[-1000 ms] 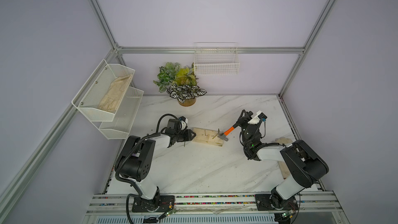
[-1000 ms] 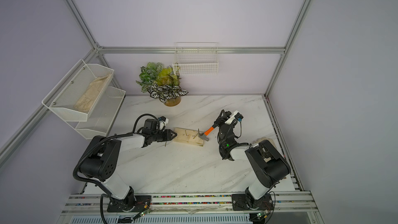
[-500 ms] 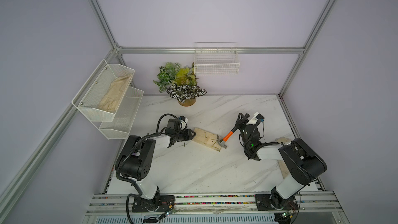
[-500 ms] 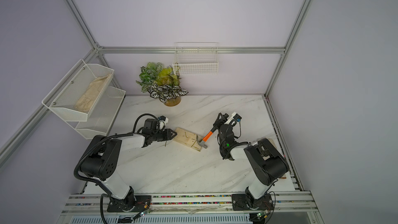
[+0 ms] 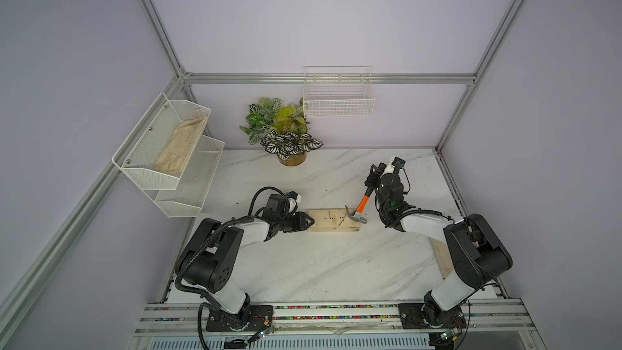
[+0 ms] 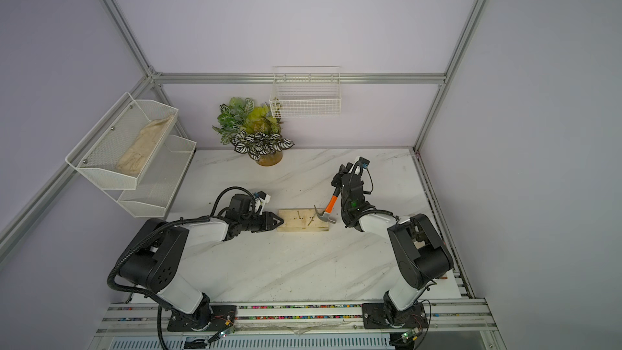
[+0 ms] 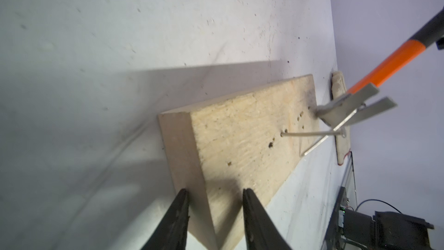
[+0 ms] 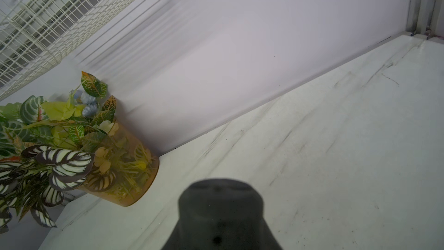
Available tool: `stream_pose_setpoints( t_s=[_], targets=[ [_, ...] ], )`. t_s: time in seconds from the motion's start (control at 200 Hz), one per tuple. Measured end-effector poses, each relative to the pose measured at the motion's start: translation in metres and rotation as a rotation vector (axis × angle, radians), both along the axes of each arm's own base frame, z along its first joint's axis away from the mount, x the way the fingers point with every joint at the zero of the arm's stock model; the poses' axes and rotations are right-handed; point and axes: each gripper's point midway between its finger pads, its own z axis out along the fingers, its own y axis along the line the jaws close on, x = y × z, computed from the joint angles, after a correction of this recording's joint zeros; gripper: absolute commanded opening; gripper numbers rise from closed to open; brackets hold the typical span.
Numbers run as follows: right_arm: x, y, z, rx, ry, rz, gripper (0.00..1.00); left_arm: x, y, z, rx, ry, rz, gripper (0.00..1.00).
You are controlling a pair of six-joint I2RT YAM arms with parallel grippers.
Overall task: Use a claw hammer to pull out a nail
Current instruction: Pick up the nail with the hammer.
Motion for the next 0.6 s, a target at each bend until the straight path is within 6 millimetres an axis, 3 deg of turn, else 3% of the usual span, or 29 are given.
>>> stream_pose_setpoints(
  t_s=[0.255,0.375,0.6],
  targets=[
    [0.008,0.005,0.03,-0.107,-0.003,0.049,0.0,-0.005,-0.006,0.023,-0.036,-0.034,-0.019,0.54],
    [0.001,0.006,0.047,-0.132,-0.016,0.072,0.0,0.001,-0.009,0.035,-0.049,-0.057,-0.031,0.54],
    [-0.018,0.009,0.081,-0.135,-0.052,0.13,0.0,0.019,-0.028,0.079,-0.094,-0.196,-0.119,0.56]
  ],
)
